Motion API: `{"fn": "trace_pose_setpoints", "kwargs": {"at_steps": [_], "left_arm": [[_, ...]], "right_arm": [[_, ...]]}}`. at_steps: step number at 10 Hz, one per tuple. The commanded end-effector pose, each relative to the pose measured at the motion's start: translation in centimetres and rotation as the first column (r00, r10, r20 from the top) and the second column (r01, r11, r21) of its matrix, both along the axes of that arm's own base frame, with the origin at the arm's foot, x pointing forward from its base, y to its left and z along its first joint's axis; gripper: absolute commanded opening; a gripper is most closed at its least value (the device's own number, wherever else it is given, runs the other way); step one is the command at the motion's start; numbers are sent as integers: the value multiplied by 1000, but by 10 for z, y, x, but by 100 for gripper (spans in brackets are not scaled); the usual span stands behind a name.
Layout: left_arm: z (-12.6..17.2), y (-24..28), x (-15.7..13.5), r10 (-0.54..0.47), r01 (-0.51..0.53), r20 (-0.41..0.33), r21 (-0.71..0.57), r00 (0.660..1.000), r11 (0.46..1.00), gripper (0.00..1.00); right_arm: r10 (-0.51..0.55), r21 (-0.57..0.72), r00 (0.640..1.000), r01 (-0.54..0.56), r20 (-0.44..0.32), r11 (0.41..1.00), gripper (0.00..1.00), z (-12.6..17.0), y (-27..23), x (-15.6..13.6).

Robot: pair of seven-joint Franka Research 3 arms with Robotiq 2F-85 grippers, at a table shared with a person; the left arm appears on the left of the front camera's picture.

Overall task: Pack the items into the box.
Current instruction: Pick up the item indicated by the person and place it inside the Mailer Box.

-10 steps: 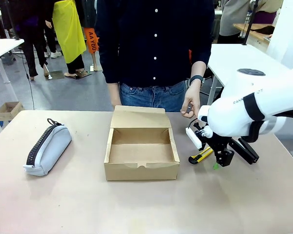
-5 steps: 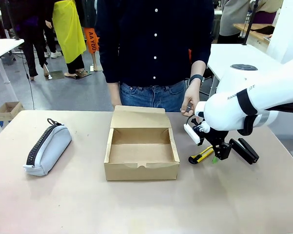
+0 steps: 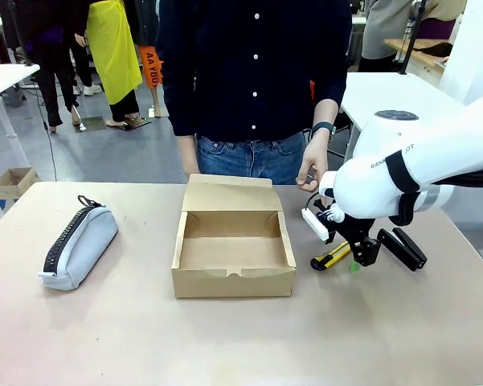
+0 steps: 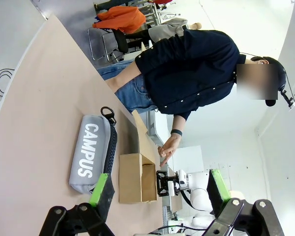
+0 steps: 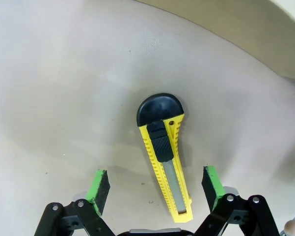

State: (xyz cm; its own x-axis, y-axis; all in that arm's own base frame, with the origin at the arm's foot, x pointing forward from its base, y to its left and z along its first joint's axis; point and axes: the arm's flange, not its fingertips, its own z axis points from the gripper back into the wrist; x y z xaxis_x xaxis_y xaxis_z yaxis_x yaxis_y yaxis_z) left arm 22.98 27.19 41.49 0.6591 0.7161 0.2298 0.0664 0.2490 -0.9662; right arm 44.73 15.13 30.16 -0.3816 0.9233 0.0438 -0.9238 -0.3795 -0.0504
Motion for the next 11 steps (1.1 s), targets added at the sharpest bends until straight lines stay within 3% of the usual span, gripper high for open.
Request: {"fn": "trace_pose_setpoints", "kwargs": {"at_steps": [1, 2, 3, 4, 5, 11], "left_arm": [[1, -3, 1, 7, -7, 36, 0, 999, 1000, 100], [1, -3, 1, 7, -7, 36, 0, 999, 1000, 100], [1, -3, 1, 7, -7, 36, 0, 999, 1000, 100], [1, -3, 1, 7, -7, 36, 0, 999, 1000, 100], [1, -3, 1, 7, -7, 36, 0, 999, 1000, 100], [1, -3, 1, 7, -7, 36, 0, 999, 1000, 100]], "right_arm": [[14, -16, 1000, -14, -26, 1000, 45, 1, 2, 8], [13, -16, 999, -14, -30, 1000, 44, 1, 3, 8], [13, -20, 999, -13, -31, 1000, 0, 1, 3, 8], [12, -26, 999, -13, -33, 1000, 40, 1, 3, 9], [11, -30, 999, -12, -34, 999, 0, 1, 3, 9], [-5, -34, 998, 3, -57, 999, 0, 2, 1, 9]]}}
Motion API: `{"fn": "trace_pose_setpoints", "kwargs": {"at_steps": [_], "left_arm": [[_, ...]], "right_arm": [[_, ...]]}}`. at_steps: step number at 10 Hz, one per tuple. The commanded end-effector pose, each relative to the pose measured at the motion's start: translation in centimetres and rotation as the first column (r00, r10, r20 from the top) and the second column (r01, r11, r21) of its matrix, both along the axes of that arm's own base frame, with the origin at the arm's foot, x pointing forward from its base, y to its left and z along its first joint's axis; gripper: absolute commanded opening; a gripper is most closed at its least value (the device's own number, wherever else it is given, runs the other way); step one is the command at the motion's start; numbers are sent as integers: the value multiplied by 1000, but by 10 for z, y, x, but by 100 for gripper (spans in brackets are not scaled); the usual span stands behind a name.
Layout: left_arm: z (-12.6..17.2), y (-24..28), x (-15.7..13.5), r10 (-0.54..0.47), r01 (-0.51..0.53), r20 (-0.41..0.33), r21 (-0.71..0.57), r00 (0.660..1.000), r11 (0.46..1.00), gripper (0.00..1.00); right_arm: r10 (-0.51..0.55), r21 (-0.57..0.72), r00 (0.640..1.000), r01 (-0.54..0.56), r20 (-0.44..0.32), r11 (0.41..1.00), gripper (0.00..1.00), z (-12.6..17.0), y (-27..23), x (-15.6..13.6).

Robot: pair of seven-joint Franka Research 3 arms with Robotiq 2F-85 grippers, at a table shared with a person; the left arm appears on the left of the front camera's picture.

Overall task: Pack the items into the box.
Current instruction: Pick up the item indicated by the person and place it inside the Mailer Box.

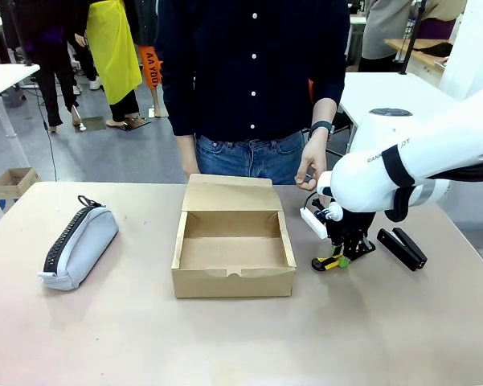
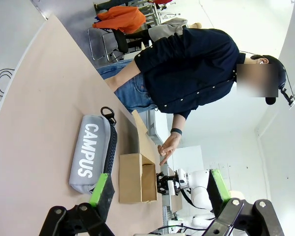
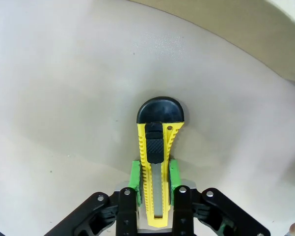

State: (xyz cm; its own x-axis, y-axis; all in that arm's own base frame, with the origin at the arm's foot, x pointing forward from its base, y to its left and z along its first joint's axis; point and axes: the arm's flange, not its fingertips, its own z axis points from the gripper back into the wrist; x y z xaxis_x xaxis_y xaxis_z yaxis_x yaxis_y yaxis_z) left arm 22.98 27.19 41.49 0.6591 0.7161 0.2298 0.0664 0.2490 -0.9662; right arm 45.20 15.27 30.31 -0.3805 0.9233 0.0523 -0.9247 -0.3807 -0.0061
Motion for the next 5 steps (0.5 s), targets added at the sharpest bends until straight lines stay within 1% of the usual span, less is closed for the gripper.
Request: {"fn": "trace_pose_setpoints", "kwargs": {"at_steps": [1, 2, 3, 4, 5], "left_arm": [[1, -3, 1, 7, -7, 36, 0, 999, 1000, 100], [1, -3, 1, 7, -7, 36, 0, 999, 1000, 100], [1, -3, 1, 7, -7, 36, 0, 999, 1000, 100], [1, -3, 1, 7, -7, 36, 0, 999, 1000, 100], [1, -3, 1, 7, -7, 36, 0, 999, 1000, 100]], "right_arm": [[-10, -27, 1000, 9, -17, 1000, 0, 2, -2, 4], [-29, -20, 999, 28, -46, 999, 0, 11, -5, -1], [-111, 3, 990, 112, -82, 994, 0, 38, -12, -14], [-218, -10, 971, 218, -98, 976, 0, 68, -21, -32], [-279, 36, 950, 286, -138, 958, 0, 95, -29, -52]]}}
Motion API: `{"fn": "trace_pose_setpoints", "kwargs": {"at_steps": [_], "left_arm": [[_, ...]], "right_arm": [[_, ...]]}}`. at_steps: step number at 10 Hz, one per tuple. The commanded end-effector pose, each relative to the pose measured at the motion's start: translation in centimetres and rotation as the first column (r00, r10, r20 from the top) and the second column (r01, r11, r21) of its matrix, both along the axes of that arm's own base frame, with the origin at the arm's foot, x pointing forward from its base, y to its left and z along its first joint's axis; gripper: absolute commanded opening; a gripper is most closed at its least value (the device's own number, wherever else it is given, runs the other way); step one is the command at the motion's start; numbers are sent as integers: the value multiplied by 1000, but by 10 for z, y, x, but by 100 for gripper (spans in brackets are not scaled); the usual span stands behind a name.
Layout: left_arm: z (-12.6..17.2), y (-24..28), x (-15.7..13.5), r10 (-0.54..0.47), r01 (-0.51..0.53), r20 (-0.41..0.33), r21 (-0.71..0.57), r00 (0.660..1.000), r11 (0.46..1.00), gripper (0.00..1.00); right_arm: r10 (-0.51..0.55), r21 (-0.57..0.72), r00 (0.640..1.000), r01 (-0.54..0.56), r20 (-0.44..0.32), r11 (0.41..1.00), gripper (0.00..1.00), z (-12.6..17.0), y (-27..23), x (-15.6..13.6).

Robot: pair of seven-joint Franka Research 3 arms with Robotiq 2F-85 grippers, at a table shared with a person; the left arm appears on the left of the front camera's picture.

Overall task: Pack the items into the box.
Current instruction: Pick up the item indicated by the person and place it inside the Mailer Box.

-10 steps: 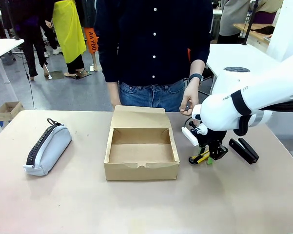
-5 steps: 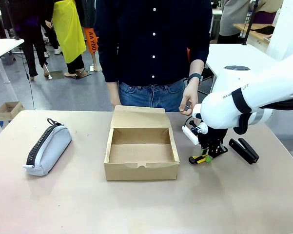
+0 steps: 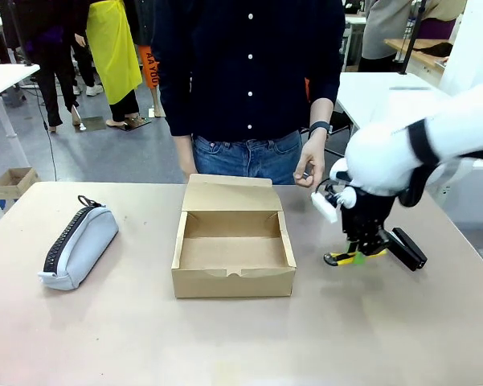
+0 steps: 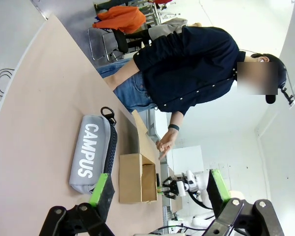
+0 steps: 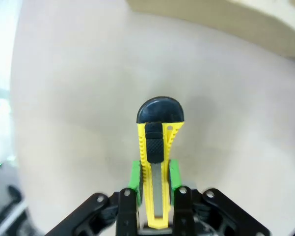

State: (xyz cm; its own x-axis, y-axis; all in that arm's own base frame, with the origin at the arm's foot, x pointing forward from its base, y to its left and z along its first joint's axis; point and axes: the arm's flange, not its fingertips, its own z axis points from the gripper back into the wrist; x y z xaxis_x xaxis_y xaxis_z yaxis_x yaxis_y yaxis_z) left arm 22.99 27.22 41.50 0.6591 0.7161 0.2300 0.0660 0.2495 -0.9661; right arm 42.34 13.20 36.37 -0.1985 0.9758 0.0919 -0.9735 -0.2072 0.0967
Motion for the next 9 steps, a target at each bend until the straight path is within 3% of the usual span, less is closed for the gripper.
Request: {"fn": "trace_pose_setpoints", "kwargs": {"at_steps": [1, 4, 6, 7, 9], "left_arm": [[1, -4, 1, 7, -6, 36, 0, 999, 1000, 100], [1, -4, 1, 7, -6, 36, 0, 999, 1000, 100], [1, -4, 1, 7, -6, 36, 0, 999, 1000, 100], [1, -4, 1, 7, -6, 36, 0, 999, 1000, 100], [1, -4, 1, 7, -6, 36, 0, 999, 1000, 100]], "right_arm": [[-162, 72, 987, 163, -11, 984, 0, 56, -15, -43], [-364, 134, 931, 360, 7, 923, 0, 98, -38, -90], [-451, 192, 892, 439, 24, 878, 0, 106, -60, -99], [-345, 131, 938, 342, 5, 931, 0, 109, -47, -87], [-345, 131, 938, 342, 5, 931, 0, 109, -47, -87]]}}
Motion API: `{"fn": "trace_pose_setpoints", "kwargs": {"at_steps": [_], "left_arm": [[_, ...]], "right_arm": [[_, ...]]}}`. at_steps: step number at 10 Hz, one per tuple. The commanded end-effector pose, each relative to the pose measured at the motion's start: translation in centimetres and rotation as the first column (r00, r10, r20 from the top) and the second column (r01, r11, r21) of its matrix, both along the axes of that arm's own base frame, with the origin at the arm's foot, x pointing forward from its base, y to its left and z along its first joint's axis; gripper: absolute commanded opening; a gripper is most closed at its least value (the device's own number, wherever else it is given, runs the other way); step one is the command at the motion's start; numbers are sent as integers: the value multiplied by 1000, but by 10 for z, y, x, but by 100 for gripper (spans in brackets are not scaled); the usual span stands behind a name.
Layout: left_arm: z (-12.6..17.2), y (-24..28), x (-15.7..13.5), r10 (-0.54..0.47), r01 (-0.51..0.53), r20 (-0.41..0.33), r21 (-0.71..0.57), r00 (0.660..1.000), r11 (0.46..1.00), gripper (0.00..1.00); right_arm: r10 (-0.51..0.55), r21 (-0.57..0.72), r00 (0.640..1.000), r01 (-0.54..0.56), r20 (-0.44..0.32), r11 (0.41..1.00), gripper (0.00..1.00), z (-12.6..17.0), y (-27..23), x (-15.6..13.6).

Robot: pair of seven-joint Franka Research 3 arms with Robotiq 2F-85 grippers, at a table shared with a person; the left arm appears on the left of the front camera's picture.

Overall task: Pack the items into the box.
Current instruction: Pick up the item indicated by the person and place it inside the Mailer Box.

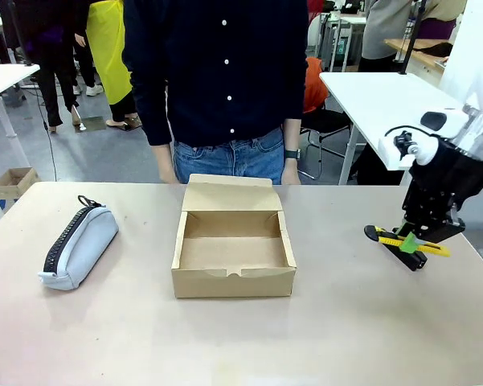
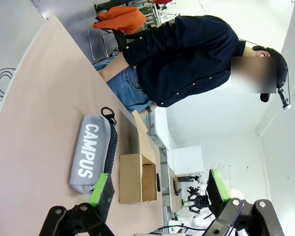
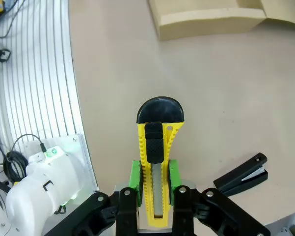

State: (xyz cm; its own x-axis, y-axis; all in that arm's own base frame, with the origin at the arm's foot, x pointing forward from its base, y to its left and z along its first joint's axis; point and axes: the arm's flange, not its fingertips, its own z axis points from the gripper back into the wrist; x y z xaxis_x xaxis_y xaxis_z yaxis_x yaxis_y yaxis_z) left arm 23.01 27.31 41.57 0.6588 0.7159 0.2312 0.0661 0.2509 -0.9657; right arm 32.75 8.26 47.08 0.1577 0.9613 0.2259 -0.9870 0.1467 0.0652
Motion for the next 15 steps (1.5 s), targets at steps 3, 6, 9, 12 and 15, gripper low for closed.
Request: {"fn": "trace_pose_setpoints", "kwargs": {"at_steps": [3, 6, 9, 12, 15], "left_arm": [[0, -5, 0, 6, -6, 36, -2, 999, 1000, 100], [0, -5, 0, 6, -6, 36, -2, 999, 1000, 100], [0, -5, 0, 6, -6, 36, -2, 999, 1000, 100], [0, -5, 0, 6, -6, 36, -2, 999, 1000, 100], [0, -5, 0, 6, -6, 36, -2, 999, 1000, 100]], "right_arm": [[-16, -109, 1000, 14, -23, 994, 27, 21, 39, 15], [30, -106, 999, -34, -39, 994, 27, 34, 136, 62], [112, -161, 994, -109, 7, 981, 27, 22, 245, 75], [119, -199, 992, -108, 45, 974, 27, -26, 313, 84], [105, -224, 994, -106, -18, 969, 27, -66, 315, 106]]}}
